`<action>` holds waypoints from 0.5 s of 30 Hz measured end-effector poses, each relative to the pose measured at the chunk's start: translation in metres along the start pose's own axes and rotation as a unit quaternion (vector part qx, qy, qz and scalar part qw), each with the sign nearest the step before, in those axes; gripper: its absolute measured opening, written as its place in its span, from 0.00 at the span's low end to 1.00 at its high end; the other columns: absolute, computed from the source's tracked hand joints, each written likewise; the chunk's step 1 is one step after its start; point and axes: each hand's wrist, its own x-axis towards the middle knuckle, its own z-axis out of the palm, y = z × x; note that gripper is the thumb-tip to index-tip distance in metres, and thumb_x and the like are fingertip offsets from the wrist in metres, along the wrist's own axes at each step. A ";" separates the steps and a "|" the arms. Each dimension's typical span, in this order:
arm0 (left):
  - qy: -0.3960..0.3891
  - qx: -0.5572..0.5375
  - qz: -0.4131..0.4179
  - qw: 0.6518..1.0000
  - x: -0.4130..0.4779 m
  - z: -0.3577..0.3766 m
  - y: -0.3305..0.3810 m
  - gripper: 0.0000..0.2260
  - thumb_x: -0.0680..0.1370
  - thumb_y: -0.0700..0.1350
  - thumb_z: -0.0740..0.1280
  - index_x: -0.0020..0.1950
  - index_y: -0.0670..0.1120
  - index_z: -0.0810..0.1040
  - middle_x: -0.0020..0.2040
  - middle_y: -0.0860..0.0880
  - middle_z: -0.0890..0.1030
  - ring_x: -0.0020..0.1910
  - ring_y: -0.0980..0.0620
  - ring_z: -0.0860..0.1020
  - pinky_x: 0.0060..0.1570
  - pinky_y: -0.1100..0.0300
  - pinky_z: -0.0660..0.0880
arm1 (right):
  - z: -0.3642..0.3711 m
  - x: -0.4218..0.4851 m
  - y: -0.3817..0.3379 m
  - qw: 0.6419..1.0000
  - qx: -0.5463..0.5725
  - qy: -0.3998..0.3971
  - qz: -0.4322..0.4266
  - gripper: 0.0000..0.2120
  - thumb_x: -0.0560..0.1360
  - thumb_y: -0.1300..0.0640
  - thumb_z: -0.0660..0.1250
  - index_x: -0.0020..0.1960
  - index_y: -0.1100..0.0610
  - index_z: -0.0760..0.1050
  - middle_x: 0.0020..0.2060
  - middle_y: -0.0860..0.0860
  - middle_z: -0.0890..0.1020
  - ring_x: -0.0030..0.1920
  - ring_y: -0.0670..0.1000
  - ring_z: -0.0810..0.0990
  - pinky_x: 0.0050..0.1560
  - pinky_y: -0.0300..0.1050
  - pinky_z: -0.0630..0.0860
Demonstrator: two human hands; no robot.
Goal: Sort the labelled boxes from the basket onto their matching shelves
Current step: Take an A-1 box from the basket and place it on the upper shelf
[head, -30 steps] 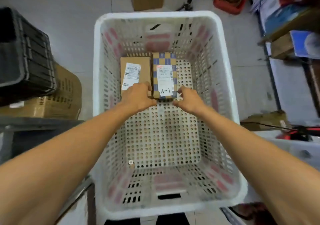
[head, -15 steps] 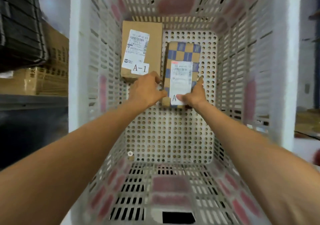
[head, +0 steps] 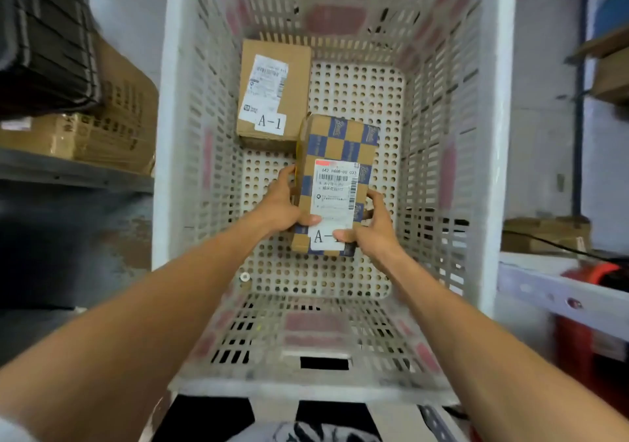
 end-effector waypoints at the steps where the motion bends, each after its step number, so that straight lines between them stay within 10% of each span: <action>1: -0.003 0.002 0.007 1.000 -0.013 -0.003 0.008 0.54 0.63 0.40 0.81 0.77 0.53 0.49 0.68 0.45 0.69 0.67 0.45 0.70 0.64 0.43 0.72 | -0.001 -0.013 -0.010 1.000 -0.008 0.003 -0.012 0.41 0.61 0.74 0.76 0.67 0.50 0.64 0.48 0.49 0.75 0.52 0.54 0.78 0.41 0.46 0.81; 8: 0.012 -0.038 0.131 0.991 -0.102 -0.026 0.065 0.42 0.71 0.32 0.73 0.77 0.46 0.52 0.68 0.47 0.72 0.66 0.46 0.72 0.64 0.49 0.72 | -0.016 -0.113 -0.092 0.991 -0.072 0.025 -0.108 0.40 0.66 0.71 0.75 0.70 0.47 0.63 0.50 0.52 0.74 0.44 0.44 0.76 0.30 0.31 0.75; 15: -0.036 0.019 0.261 0.964 -0.213 -0.061 0.120 0.38 0.70 0.29 0.73 0.73 0.45 0.57 0.61 0.47 0.77 0.59 0.47 0.77 0.58 0.49 0.75 | -0.032 -0.236 -0.152 0.961 -0.100 0.130 -0.221 0.33 0.67 0.60 0.77 0.68 0.52 0.67 0.49 0.45 0.75 0.49 0.46 0.75 0.43 0.34 0.73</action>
